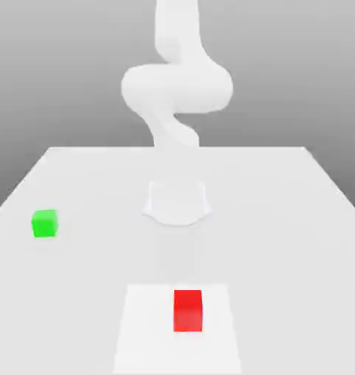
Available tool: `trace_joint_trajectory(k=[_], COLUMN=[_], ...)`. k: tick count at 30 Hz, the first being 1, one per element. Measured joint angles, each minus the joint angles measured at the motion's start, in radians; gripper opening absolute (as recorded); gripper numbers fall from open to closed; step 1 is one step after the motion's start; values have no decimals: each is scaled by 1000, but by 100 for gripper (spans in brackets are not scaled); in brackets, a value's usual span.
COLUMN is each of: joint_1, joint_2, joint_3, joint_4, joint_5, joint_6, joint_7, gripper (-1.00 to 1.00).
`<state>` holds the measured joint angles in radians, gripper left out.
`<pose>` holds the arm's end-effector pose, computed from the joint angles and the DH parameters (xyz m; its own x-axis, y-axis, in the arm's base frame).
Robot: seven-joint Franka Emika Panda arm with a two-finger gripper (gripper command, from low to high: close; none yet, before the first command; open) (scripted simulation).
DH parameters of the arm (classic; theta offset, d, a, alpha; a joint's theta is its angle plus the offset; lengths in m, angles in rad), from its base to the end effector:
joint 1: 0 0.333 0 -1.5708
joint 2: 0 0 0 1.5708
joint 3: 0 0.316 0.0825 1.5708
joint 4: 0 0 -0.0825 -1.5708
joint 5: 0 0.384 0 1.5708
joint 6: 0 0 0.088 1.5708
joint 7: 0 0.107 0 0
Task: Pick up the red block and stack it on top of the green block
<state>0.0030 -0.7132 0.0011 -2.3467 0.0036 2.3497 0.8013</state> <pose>0.3807 0.0018 0.6613 0.5274 -0.7177 0.4547 -0.5393 -0.6964 -0.4736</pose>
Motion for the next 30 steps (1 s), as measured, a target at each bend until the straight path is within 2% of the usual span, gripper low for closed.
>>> trace_joint_trajectory(k=[19,26,27,30], joint_1=[23,28,29,29], joint_2=[700,953,974,974], joint_3=[19,12,11,11], joint_4=[-369,-364,-361,-361], joint_5=[-1,-20,-21,-22], joint_6=[398,601,619,619], joint_7=[32,48,49,50], gripper=[0,0,-100,-100])
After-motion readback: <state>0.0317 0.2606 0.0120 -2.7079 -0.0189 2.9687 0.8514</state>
